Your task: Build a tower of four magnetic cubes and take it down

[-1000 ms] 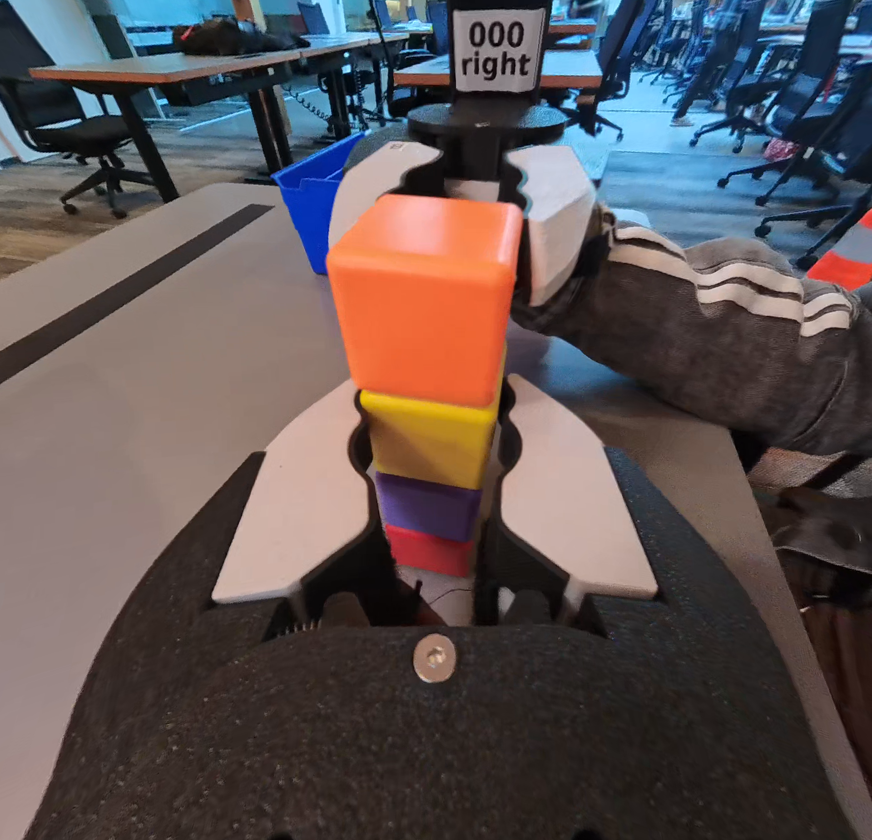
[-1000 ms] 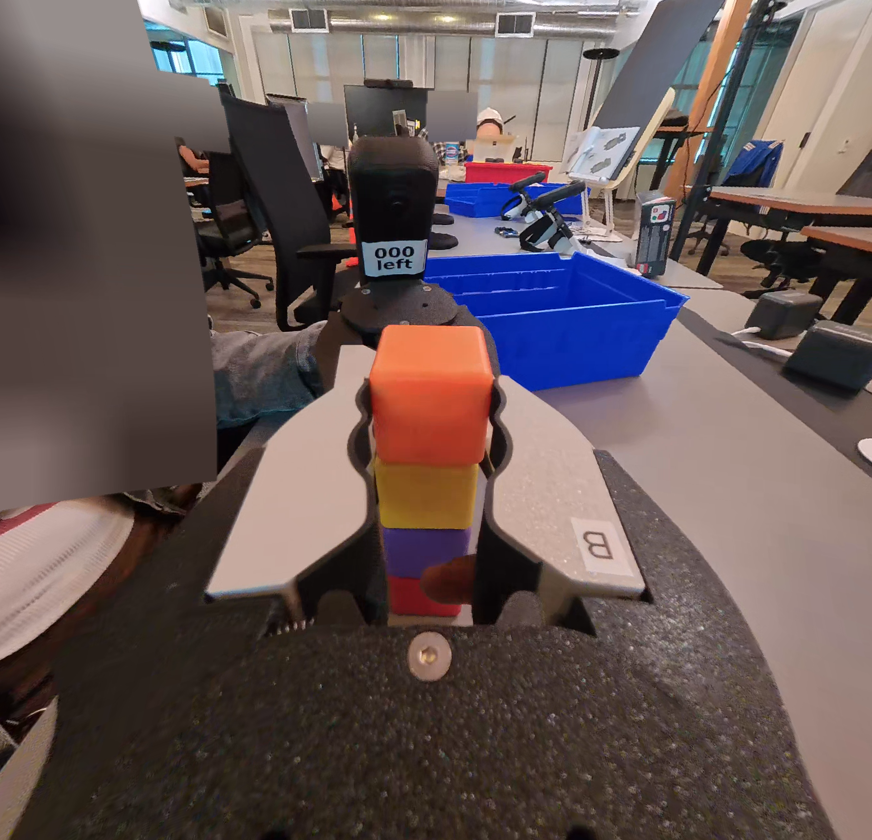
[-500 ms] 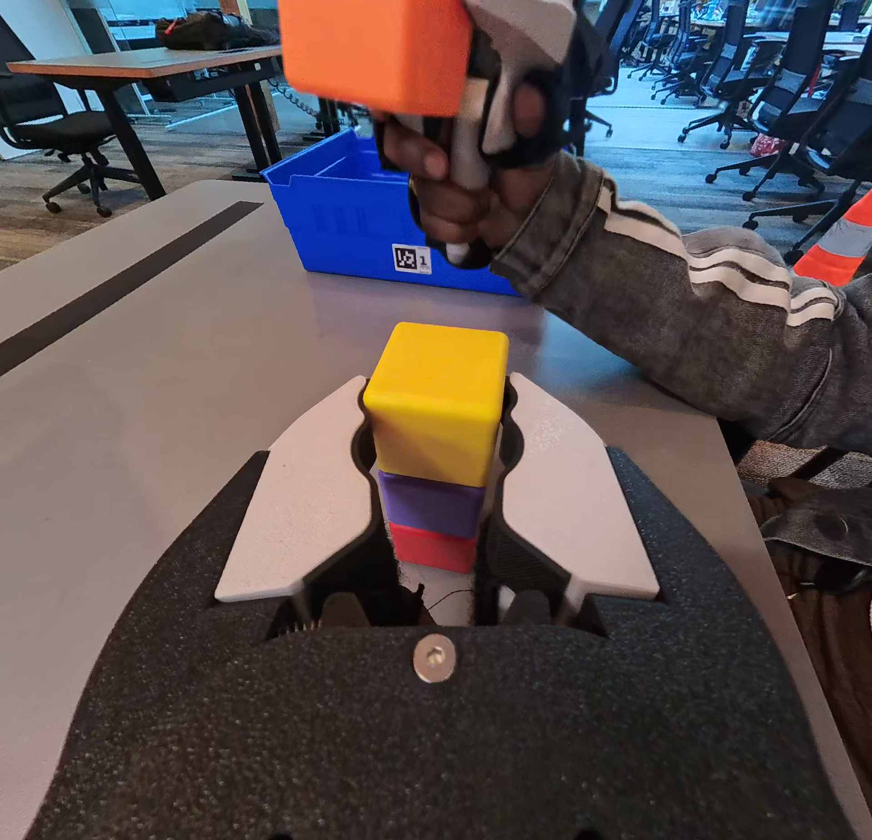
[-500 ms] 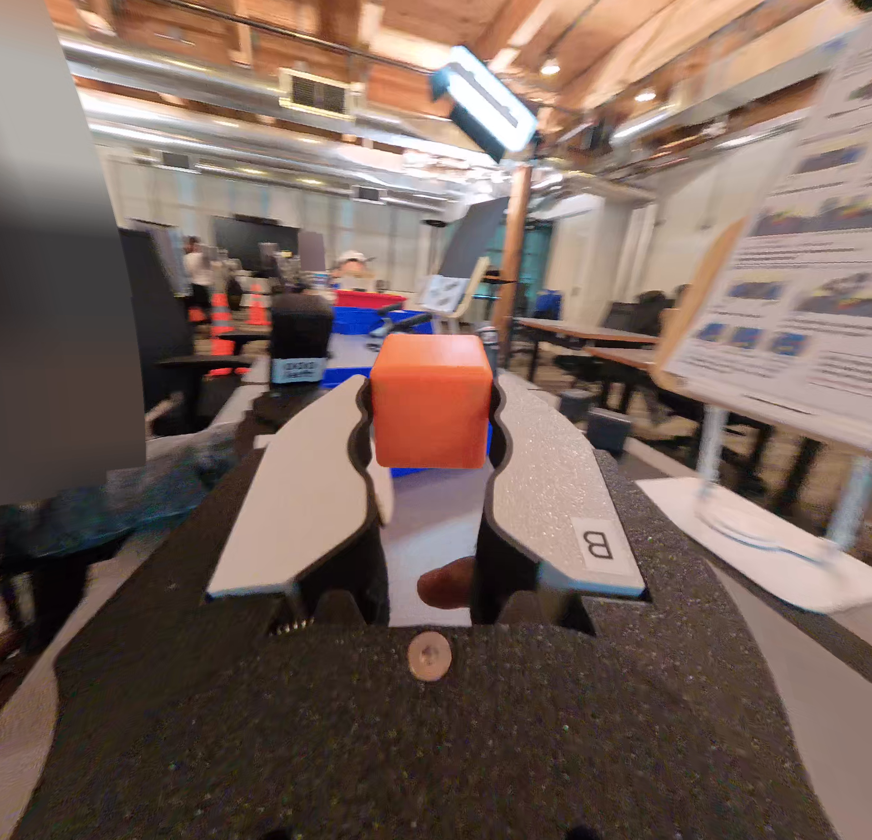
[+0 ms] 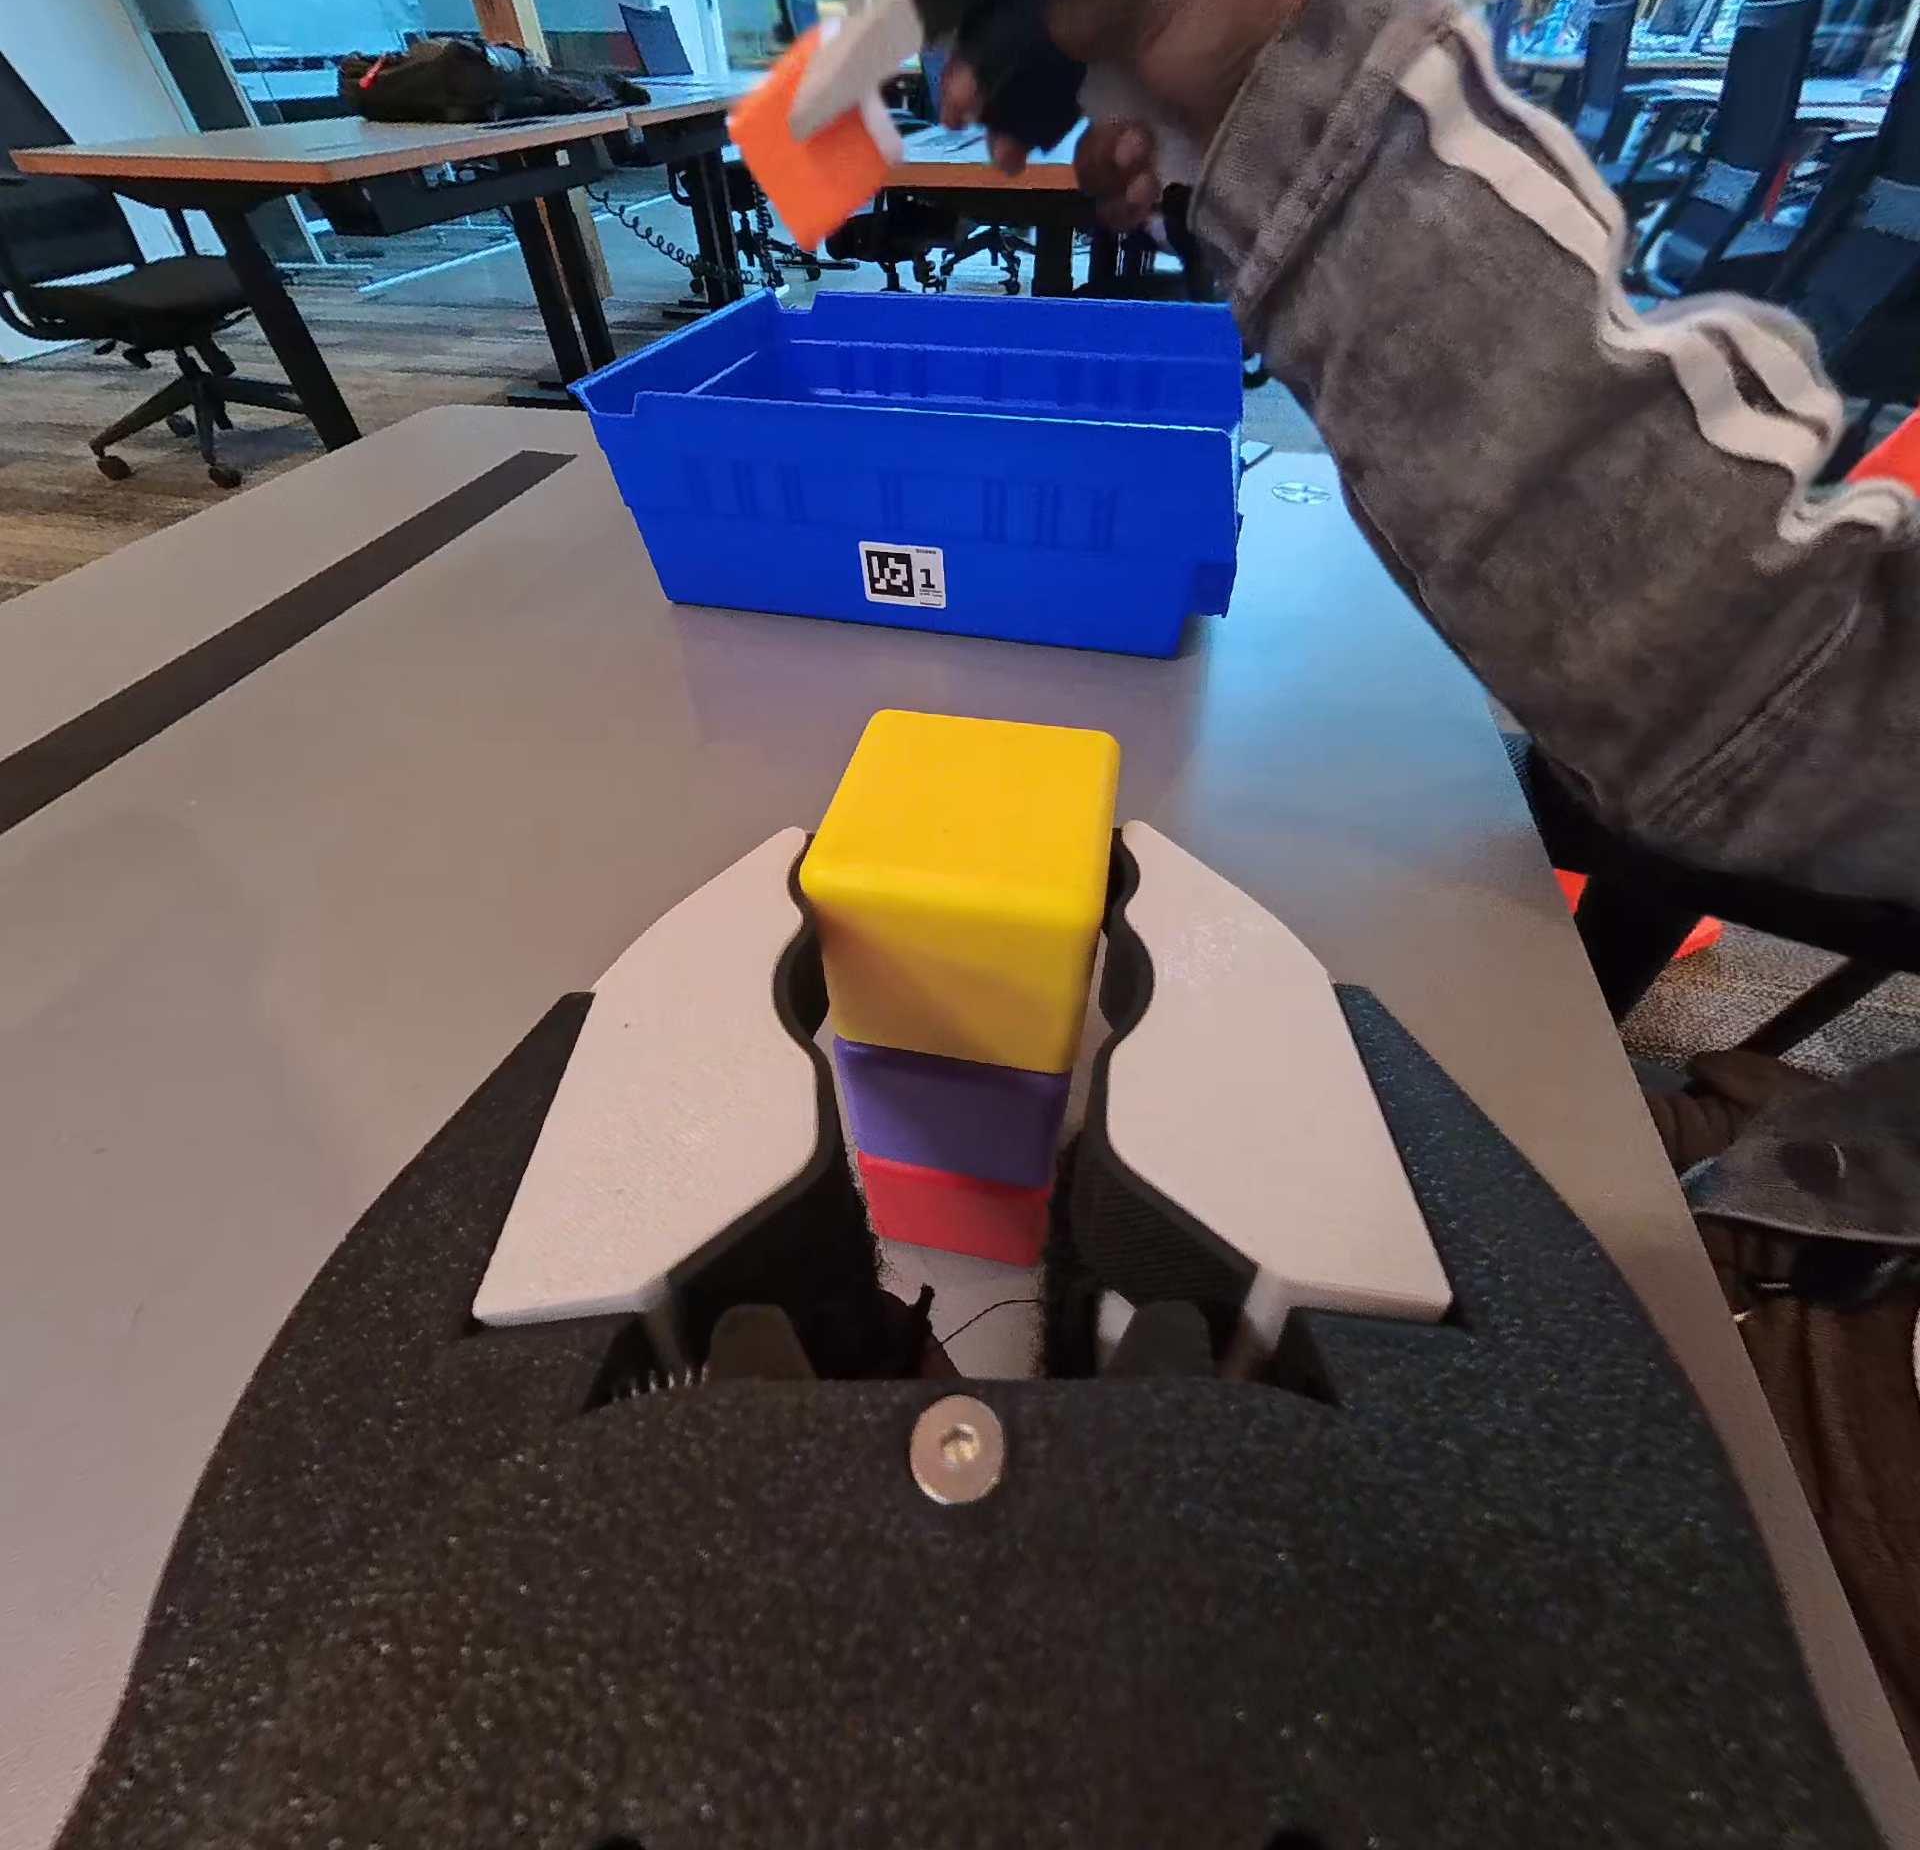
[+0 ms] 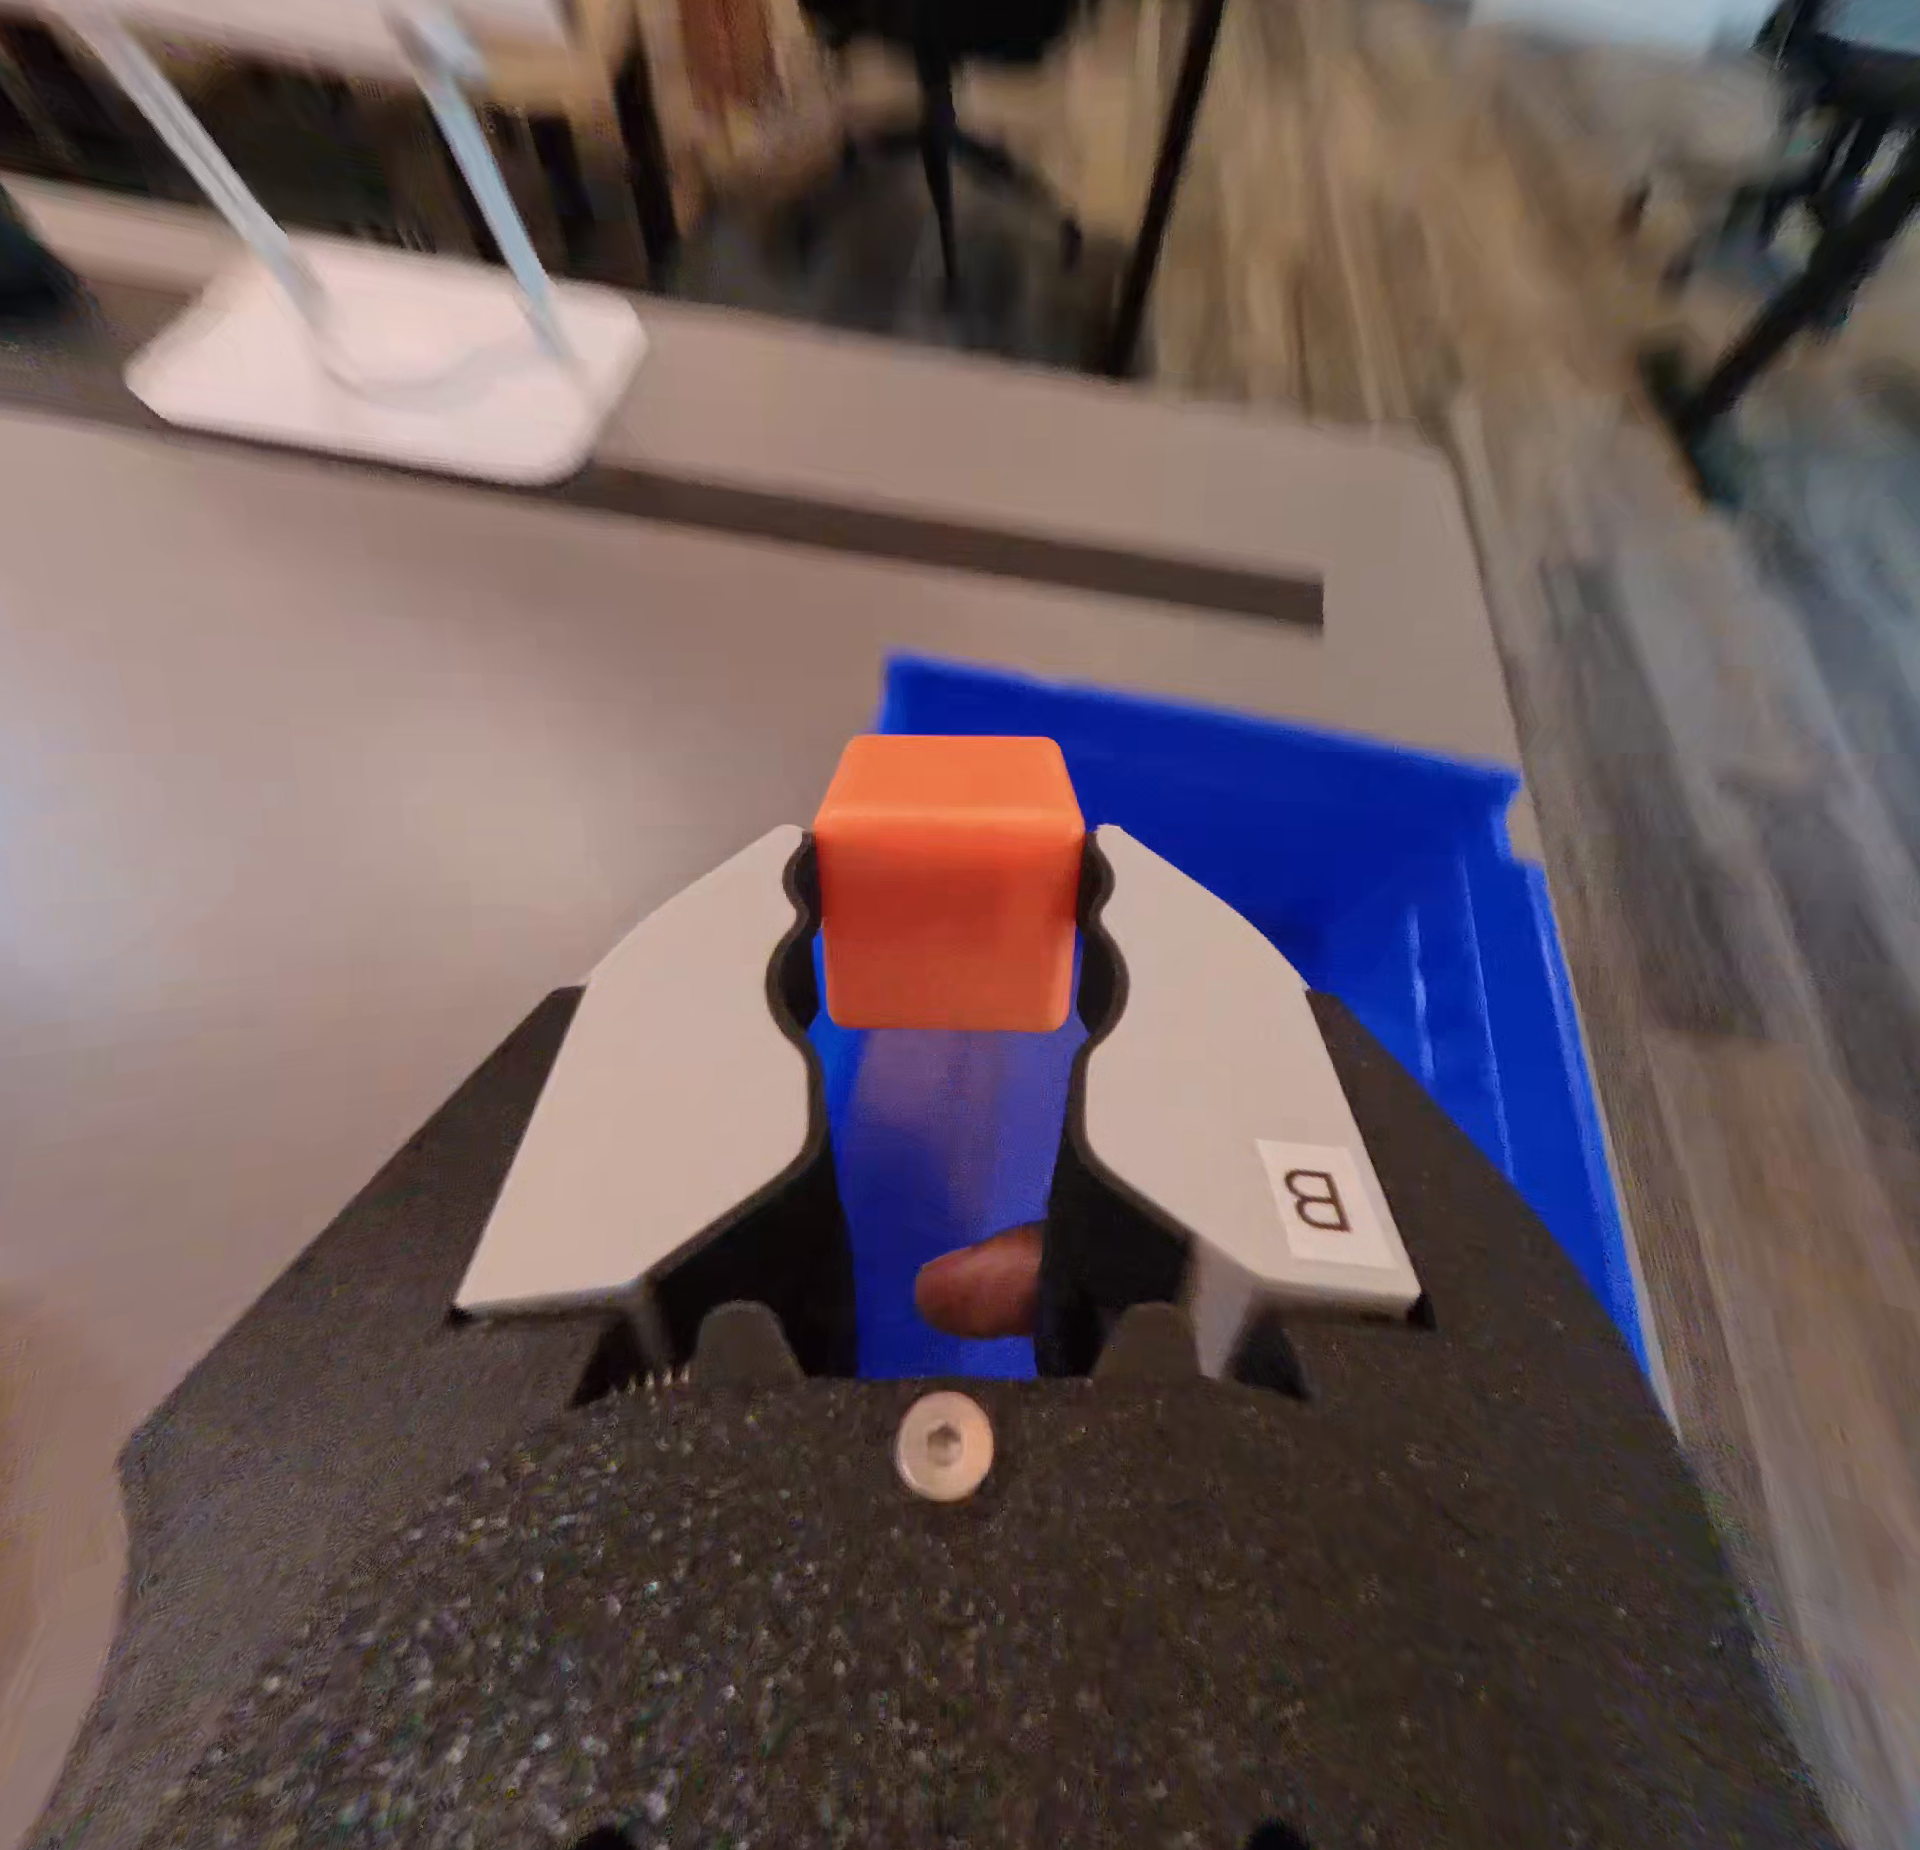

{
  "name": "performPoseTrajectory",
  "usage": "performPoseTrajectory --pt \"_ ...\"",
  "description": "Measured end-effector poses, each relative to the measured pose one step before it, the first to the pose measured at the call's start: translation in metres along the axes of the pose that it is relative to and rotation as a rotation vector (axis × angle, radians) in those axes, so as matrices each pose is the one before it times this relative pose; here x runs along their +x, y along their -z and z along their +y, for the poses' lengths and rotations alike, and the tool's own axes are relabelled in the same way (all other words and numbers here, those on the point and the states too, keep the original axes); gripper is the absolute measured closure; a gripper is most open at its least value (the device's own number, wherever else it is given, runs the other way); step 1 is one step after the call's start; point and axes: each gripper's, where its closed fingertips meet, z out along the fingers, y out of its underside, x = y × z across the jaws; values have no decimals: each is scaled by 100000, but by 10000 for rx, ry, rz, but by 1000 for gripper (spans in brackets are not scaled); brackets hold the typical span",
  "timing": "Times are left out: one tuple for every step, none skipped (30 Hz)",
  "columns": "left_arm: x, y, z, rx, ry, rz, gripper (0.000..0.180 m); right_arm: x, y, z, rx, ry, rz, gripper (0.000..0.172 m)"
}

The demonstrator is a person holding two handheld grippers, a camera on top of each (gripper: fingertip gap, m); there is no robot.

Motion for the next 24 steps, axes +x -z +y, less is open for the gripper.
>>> performPoseTrajectory --pt "-3 2 4 -3 -3 -1 129 1119 -1201 1507 -1087 -130 59 124" --pt "0 1 1 -1 -3 2 129 828 -1342 1373 -989 -60 -12 124" --pt "2 -5 -10 7 -2 2 129 601 -1392 1044 -776 -17 -23 124" --pt "0 0 3 6 -1 6 129 505 -1374 751 -568 -16 27 124" --pt "2 2 -7 6 -2 8 130 344 -1304 577 -456 -13 8 124" --pt "-1 -10 -1 9 3 9 130 189 -1228 550 -460 -13 -31 124" --pt "-1 1 5 5 -2 7 130 157 -1092 476 -449 3 -15 124" --pt "2 0 -1 1 -1 2 130 195 -933 283 -362 0 42 124" --pt "6 -3 5 -5 -4 1 130 196 -743 145 -282 -23 74 124" --pt "3 5 -4 -4 -3 4 130 99 -552 72 -218 -16 26 124" --pt "9 9 8 4 1 7 130 37 -403 28 -143 -31 -2 124" --pt "12 0 0 0 -1 10 130 41 -304 33 -91 -46 19 124" --pt "-2 1 3 -3 -3 11 130 34 -245 71 -62 -26 26 124" --pt "11 0 -4 -6 -3 4 130 -16 -222 93 -30 -24 1 124" --pt "1 -10 4 -6 0 -1 129 -54 -170 66 13 -27 -26 124" --pt "5 14 3 0 -1 5 129 -23 -38 -86 134 -35 -8 120" --pt "15 -1 -2 1 1 11 129 -62 190 -238 266 -78 -35 113" --pt "-1 0 0 0 -2 0 129 -119 457 -406 375 -138 -68 106" --pt "10 4 5 -4 -2 -2 129 -116 736 -589 482 -164 -36 100" --pt "-1 -3 -7 -3 -2 5 129 -126 975 -760 568 -141 18 96" --pt "10 -5 6 3 3 6 129 -242 1226 -992 688 -70 39 92" --pt "1 -3 -5 4 -1 1 130 -439 1461 -1238 806 1 13 89" --pt "13 4 -3 4 1 16 129 -729 1634 -1503 929 77 -60 87" --pt "31 11 2 10 6 27 129 -1114 1706 -1759 1019 157 -188 87"
